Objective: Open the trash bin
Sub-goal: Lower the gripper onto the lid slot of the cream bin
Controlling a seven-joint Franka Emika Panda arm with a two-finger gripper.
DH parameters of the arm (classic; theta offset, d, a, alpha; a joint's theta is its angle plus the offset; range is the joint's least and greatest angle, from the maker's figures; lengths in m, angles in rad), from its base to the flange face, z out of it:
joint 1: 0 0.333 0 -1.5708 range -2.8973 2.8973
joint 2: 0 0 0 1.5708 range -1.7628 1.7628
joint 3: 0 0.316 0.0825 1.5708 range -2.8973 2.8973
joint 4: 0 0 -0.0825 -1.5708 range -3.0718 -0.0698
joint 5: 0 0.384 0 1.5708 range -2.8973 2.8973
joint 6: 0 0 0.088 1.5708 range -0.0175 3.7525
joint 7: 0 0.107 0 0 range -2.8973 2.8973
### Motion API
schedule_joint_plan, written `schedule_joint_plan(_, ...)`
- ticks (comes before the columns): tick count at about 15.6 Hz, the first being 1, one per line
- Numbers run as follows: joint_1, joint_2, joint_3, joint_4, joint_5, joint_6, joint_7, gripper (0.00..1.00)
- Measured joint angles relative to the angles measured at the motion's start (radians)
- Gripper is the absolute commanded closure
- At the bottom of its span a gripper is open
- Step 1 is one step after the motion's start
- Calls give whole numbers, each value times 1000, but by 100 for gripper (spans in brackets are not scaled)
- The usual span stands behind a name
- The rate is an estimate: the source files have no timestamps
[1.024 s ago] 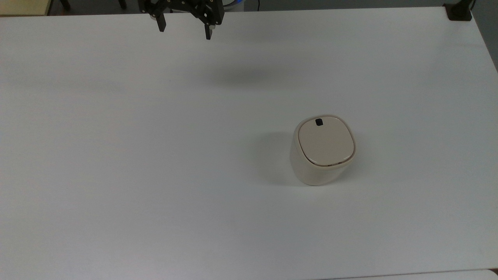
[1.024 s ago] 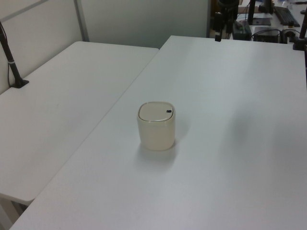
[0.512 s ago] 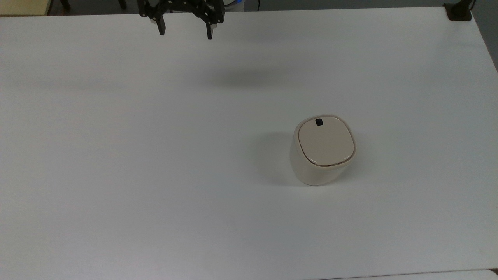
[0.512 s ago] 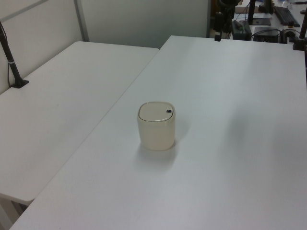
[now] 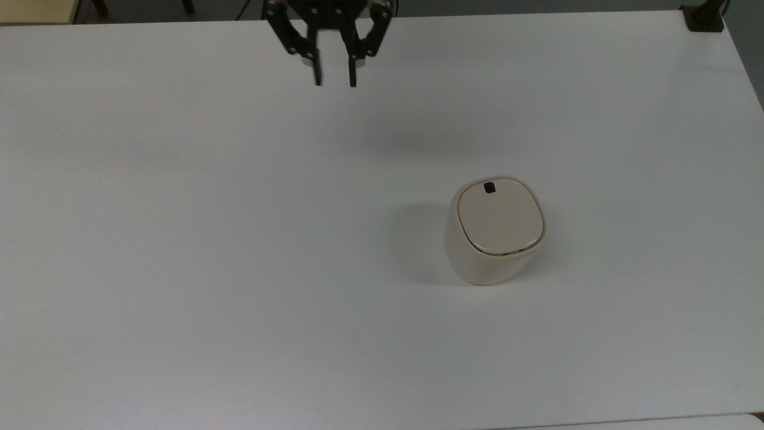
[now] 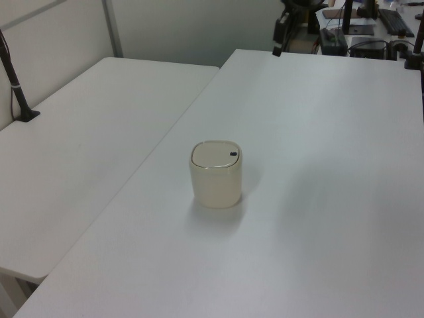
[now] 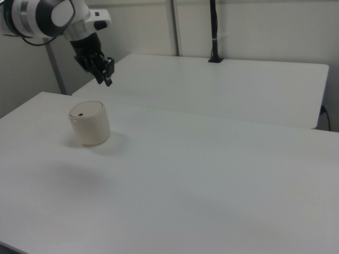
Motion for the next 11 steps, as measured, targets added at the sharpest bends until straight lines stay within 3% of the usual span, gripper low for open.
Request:
schedule_joint_plan(6, 105, 116, 6, 12, -19, 152, 266, 100)
schedule_joint_plan(11, 122, 177, 56, 16, -48, 219, 402, 100)
